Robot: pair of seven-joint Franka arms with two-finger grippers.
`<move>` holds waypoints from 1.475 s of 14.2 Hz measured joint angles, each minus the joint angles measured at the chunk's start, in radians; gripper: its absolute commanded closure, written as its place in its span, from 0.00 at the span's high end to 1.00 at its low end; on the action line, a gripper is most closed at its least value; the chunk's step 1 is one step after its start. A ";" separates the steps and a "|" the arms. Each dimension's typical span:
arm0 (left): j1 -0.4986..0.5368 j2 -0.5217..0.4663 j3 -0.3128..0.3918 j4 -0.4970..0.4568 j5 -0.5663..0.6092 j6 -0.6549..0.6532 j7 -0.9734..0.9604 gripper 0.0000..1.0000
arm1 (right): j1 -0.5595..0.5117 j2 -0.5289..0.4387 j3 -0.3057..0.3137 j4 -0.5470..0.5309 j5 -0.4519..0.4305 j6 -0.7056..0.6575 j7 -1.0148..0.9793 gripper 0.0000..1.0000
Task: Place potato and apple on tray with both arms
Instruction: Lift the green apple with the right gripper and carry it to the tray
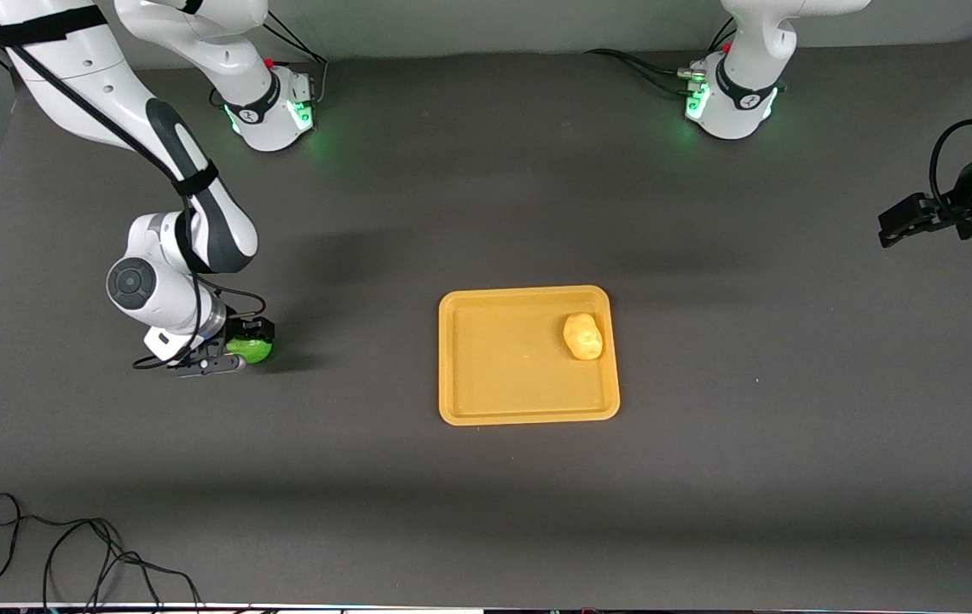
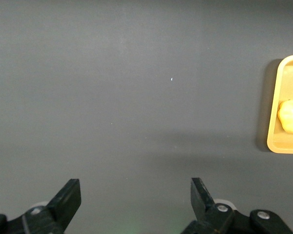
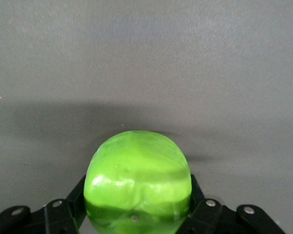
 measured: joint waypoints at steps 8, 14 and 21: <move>0.000 0.000 0.003 -0.003 0.000 0.000 0.014 1.00 | 0.192 -0.063 0.013 0.312 0.001 -0.368 0.249 0.43; -0.001 0.000 0.003 -0.003 0.000 0.001 0.014 1.00 | 0.441 0.139 0.017 0.640 0.148 -0.401 0.600 0.43; -0.001 0.000 0.003 -0.004 -0.001 0.001 0.015 1.00 | 0.620 0.499 0.016 1.025 0.160 -0.339 0.856 0.43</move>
